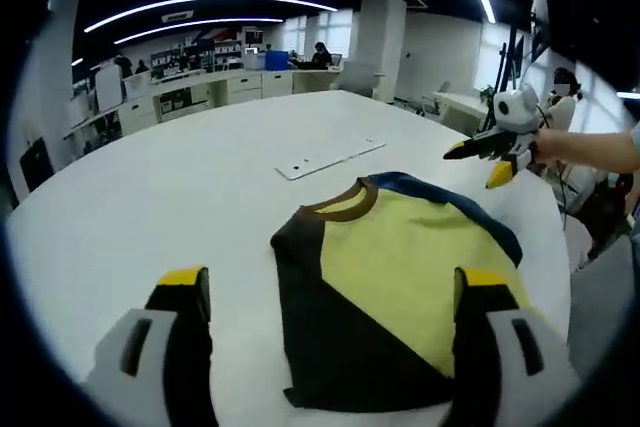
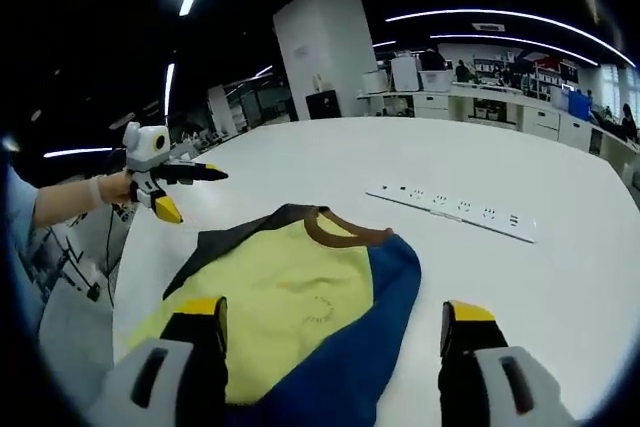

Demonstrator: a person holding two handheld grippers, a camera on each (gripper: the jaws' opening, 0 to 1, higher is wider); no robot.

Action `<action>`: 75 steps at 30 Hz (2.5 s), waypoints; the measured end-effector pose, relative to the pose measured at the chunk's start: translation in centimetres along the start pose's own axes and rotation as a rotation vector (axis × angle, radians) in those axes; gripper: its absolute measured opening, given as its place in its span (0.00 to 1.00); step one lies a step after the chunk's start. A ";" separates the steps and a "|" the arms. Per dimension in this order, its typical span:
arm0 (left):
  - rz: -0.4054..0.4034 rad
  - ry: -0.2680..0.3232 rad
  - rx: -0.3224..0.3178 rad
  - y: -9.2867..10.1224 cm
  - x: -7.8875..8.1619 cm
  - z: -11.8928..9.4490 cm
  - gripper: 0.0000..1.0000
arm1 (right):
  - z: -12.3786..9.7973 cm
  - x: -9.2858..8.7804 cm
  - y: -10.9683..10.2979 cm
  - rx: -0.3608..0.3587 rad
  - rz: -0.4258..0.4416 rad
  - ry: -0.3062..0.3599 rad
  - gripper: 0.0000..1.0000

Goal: Fold the garment on the visible template until the final outline fits inside the template.

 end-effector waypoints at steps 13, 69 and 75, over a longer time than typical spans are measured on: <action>0.006 0.000 0.007 1.8 -1.4 -3.6 0.96 | -2.8 -2.3 -0.8 -0.027 0.021 -0.009 0.83; -0.053 0.037 0.025 6.0 -5.1 -10.1 0.92 | -4.8 -12.0 -4.3 -0.018 0.372 -0.026 0.39; -0.058 0.042 0.031 6.0 -5.2 -10.5 0.92 | -3.6 -12.3 -4.6 0.006 0.373 -0.035 0.31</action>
Point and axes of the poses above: the point that each gripper's makers call its tool centre point, and the gripper's own axes: z roughly forward along the fingers, y roughly to its right, x roughly out of its top, the point moved 8 cm from there along -z, roughly backward along the fingers, and after that the axes turned 5 degrees about z, right-handed, at the moved point
